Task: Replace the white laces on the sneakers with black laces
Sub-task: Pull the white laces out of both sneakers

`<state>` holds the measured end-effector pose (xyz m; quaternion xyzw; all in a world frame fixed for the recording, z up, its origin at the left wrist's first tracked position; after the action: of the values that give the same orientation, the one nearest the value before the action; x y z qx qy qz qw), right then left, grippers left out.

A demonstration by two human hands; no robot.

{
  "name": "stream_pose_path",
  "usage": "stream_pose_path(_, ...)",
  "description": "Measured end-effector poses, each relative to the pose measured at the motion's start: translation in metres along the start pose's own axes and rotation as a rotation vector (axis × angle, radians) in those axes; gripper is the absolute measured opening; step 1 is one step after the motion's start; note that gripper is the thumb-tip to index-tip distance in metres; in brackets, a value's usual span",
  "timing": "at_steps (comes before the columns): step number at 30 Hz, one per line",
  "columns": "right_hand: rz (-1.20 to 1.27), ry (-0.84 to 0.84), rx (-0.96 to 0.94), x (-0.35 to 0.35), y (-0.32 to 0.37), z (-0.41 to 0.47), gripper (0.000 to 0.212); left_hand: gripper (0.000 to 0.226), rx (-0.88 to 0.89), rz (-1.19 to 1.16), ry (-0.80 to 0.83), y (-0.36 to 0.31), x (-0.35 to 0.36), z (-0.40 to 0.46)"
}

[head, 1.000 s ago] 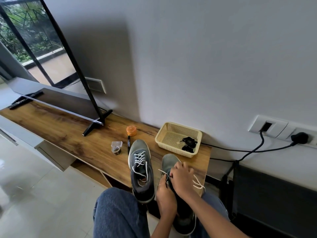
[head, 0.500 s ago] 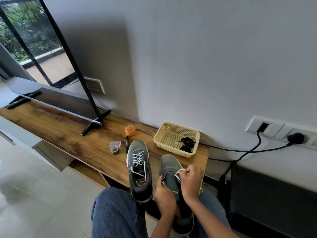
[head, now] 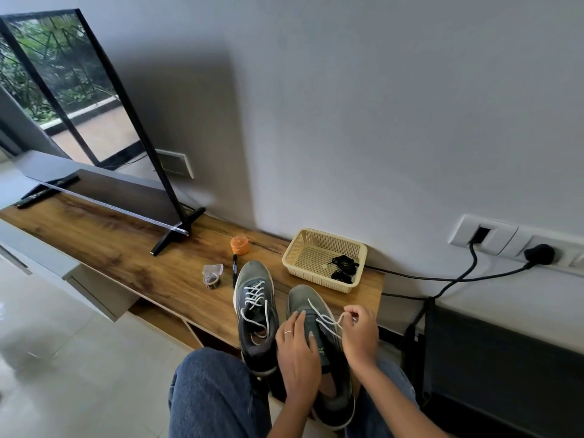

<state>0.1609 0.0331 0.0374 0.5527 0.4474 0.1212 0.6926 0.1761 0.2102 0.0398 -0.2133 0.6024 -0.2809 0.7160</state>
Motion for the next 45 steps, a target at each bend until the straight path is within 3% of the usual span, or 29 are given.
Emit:
stream_pose_path(3,0.036,0.022,0.024,-0.005,-0.005,-0.012,0.015,0.026,0.162,0.068,0.016,-0.015,0.003,0.009)
stream_pose_path(7,-0.112,0.174,-0.038,0.003,-0.005,-0.037,0.003,0.029,0.193,0.146,0.154,-0.022,0.016,0.021)
stream_pose_path(8,-0.169,0.209,-0.053,0.006,-0.006,-0.041,0.01,0.026,0.204,0.156,0.19,-0.023,0.019,0.023)
stream_pose_path(14,-0.39,0.377,-0.153,0.021,-0.005,-0.051,0.04,0.026,0.129,0.154,0.291,-0.017,0.026,0.03)
stream_pose_path(22,-0.559,0.427,-0.139,0.028,-0.005,-0.053,0.03,0.014,0.048,0.035,0.296,-0.014,0.023,0.031)
stream_pose_path(31,-0.667,0.397,-0.135,0.032,-0.003,-0.054,0.027,0.014,-0.112,-0.278,0.124,-0.01,-0.004,0.018)
stream_pose_path(40,-0.744,0.287,-0.202,0.028,0.005,-0.059,0.017,0.007,0.064,-0.51,-0.39,-0.037,-0.069,0.019)
stream_pose_path(45,-0.753,0.322,-0.208,0.038,0.0,-0.055,0.04,0.015,0.131,-0.563,-0.521,-0.052,-0.098,0.026)
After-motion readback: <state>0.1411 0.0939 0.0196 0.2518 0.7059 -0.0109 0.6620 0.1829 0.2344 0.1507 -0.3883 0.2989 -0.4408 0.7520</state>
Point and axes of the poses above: each hand's wrist, its own z-axis towards the middle knuckle, its own x-axis out of the palm, y = z × x, the point moved 10 cm from there along z, towards the middle knuckle, and after that the axes turned 2 degrees about y, right-handed, at the moved point
